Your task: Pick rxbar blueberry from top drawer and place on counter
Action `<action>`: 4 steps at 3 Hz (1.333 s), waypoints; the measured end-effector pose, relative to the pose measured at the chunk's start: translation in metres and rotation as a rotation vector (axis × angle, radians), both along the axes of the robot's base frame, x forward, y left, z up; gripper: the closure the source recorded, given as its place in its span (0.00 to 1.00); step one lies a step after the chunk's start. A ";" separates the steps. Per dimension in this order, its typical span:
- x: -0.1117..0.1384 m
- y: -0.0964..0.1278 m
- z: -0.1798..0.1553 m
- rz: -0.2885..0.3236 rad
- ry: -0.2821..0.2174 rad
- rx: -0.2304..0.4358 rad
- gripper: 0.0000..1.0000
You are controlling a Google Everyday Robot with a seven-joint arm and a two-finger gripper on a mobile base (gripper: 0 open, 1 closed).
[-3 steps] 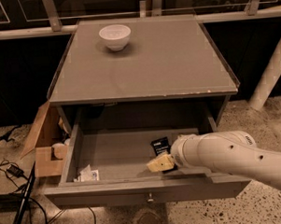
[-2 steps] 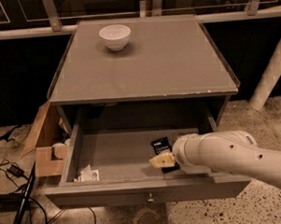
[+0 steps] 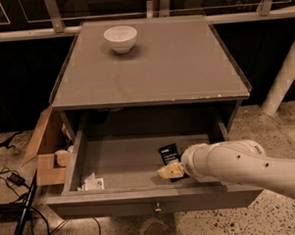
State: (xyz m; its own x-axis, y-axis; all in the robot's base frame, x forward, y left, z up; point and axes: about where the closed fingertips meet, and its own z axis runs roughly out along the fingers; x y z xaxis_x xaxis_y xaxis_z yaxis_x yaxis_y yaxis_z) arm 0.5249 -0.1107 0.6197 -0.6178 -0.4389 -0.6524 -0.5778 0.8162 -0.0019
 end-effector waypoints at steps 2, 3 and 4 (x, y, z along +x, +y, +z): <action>0.001 0.001 -0.019 -0.003 -0.020 0.012 0.17; 0.002 0.006 -0.027 0.005 -0.035 0.027 0.16; 0.004 0.010 -0.032 0.013 -0.051 0.039 0.21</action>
Offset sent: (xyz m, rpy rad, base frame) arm 0.0017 0.0043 -0.0332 0.0191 -0.0339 -0.0057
